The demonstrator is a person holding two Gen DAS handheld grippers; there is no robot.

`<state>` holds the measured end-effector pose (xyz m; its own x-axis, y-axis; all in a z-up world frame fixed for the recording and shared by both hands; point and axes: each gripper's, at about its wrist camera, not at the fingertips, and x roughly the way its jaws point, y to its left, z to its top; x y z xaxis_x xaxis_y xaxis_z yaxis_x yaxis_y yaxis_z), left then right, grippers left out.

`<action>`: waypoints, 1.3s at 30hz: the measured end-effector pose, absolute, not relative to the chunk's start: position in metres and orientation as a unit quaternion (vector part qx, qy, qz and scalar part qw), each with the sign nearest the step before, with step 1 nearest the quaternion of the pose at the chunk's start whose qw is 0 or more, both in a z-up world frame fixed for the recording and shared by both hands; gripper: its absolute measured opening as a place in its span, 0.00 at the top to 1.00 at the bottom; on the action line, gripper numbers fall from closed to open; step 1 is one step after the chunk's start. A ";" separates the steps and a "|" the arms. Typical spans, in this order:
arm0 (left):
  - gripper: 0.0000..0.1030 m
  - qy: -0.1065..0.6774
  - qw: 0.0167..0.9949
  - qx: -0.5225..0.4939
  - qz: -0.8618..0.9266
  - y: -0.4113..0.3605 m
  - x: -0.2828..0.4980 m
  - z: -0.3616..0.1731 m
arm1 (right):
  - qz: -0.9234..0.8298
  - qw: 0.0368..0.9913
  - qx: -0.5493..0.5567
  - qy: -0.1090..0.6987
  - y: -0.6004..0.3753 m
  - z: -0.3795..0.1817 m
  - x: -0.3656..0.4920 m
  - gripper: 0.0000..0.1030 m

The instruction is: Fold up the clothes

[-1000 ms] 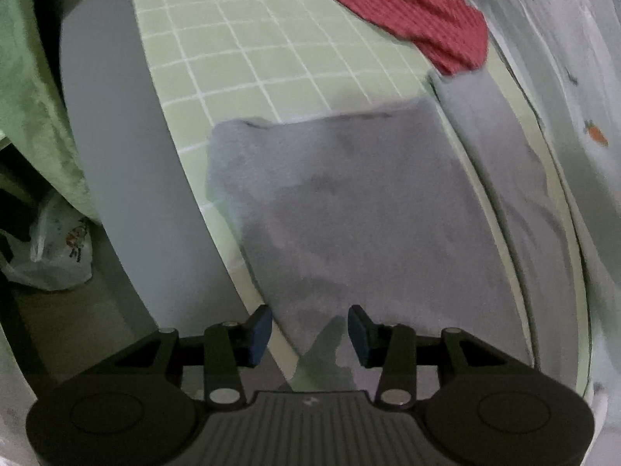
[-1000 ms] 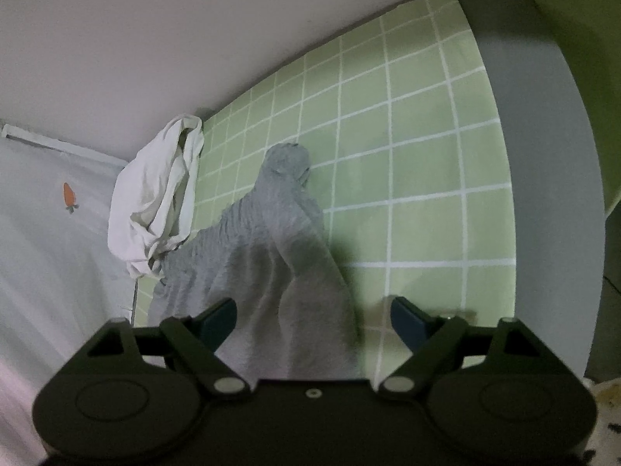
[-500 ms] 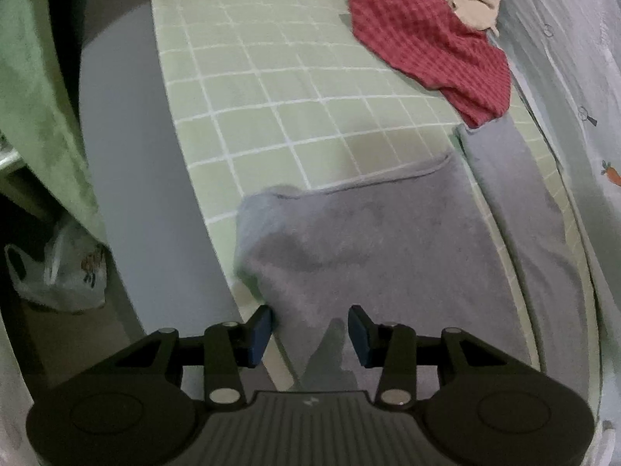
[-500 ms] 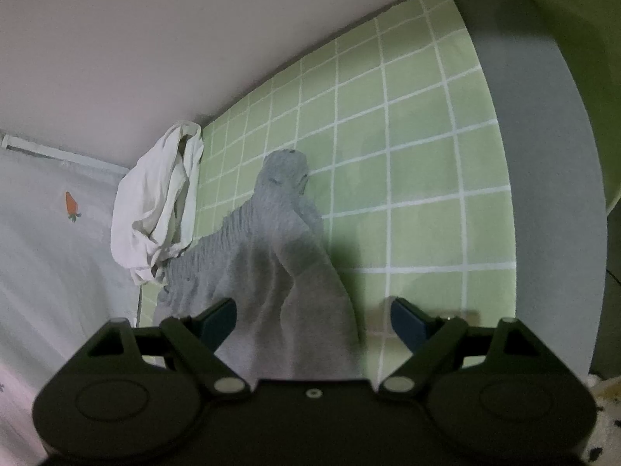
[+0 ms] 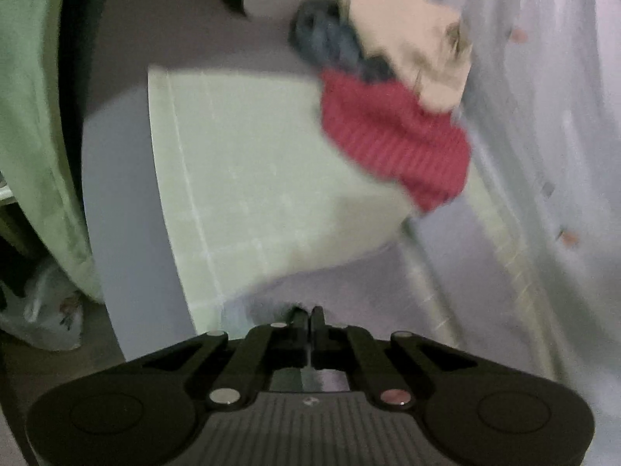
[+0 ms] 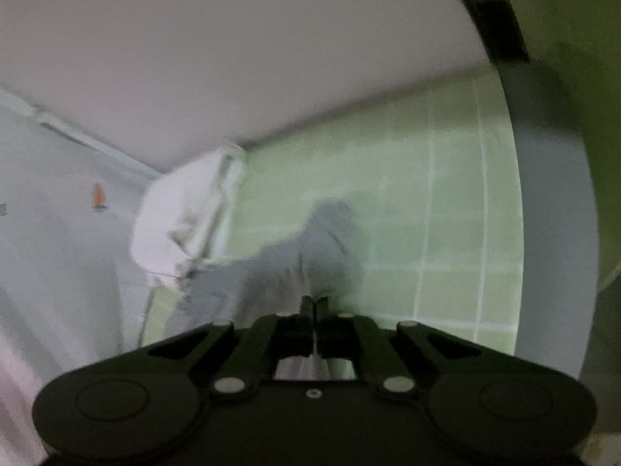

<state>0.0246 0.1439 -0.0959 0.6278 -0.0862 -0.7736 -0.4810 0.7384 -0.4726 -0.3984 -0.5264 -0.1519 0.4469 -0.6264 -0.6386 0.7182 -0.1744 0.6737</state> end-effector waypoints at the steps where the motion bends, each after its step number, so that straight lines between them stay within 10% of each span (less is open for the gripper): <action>1: 1.00 0.403 0.841 -0.342 0.119 0.147 0.020 -0.081 | -0.519 0.649 0.555 0.039 -0.522 -0.143 -0.404 0.99; 8: 1.00 0.333 0.883 -0.307 0.121 0.154 -0.004 -0.004 | -0.526 0.650 0.548 -0.019 -0.495 -0.091 -0.448 0.99; 39: 1.00 0.353 0.883 -0.291 0.102 0.075 0.188 -0.036 | -0.520 0.729 0.440 0.069 -0.589 -0.095 -0.229 0.99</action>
<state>0.1885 0.0750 -0.0358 0.7295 -0.0265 -0.6834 -0.3855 0.8095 -0.4429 -0.2292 -0.5893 -0.0954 0.4498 -0.6972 -0.5582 0.8192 0.0731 0.5689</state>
